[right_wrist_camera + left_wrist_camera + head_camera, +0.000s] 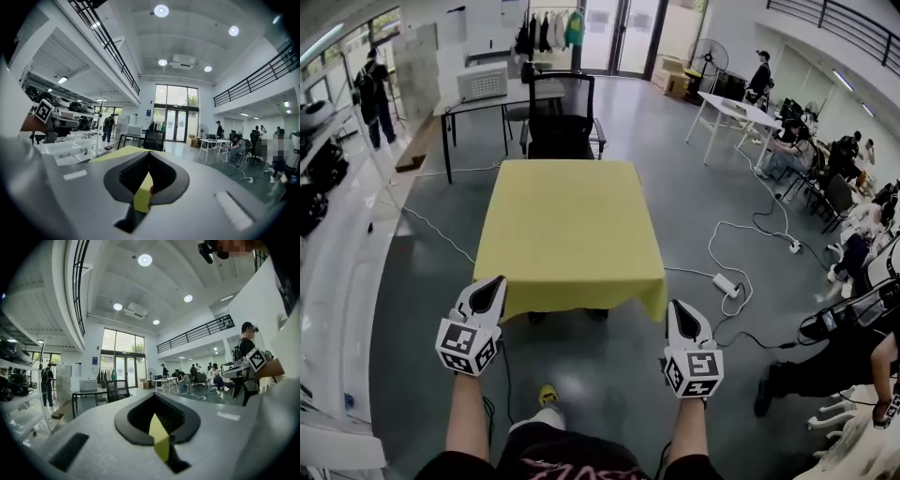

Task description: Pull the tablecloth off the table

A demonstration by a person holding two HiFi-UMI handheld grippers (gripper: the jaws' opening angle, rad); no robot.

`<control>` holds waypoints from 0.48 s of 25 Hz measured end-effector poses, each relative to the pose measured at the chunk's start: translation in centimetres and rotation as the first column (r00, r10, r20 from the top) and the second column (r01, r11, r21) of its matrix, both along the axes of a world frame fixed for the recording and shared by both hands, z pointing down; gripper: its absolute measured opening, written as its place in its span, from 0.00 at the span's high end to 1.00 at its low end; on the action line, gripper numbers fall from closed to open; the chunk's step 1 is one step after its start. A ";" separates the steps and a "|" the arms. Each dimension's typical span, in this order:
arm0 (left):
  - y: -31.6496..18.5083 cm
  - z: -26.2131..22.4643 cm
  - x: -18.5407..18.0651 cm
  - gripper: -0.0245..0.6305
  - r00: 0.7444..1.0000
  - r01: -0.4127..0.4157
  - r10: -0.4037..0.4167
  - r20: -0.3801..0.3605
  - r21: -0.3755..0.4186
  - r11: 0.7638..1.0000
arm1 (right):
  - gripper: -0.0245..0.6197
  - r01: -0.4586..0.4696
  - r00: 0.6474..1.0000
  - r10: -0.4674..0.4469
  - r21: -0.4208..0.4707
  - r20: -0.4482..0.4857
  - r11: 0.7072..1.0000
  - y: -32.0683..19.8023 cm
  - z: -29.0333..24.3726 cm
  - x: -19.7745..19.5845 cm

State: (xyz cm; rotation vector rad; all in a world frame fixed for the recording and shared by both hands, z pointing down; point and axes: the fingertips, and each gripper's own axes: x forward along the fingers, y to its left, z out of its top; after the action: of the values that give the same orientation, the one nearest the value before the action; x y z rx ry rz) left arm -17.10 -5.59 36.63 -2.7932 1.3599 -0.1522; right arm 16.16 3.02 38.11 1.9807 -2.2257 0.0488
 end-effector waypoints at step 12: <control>-13.3 0.6 -3.2 0.96 0.999 -0.042 0.043 0.027 -0.043 0.998 | 0.94 0.011 0.996 -0.015 -0.047 -0.085 0.999 -12.8 -0.8 -3.3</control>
State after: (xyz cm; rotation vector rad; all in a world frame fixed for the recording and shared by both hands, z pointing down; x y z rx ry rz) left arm -20.34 -18.89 37.21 -2.8411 1.3054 -0.2199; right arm 12.84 -9.79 37.30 1.9073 -2.1636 0.0139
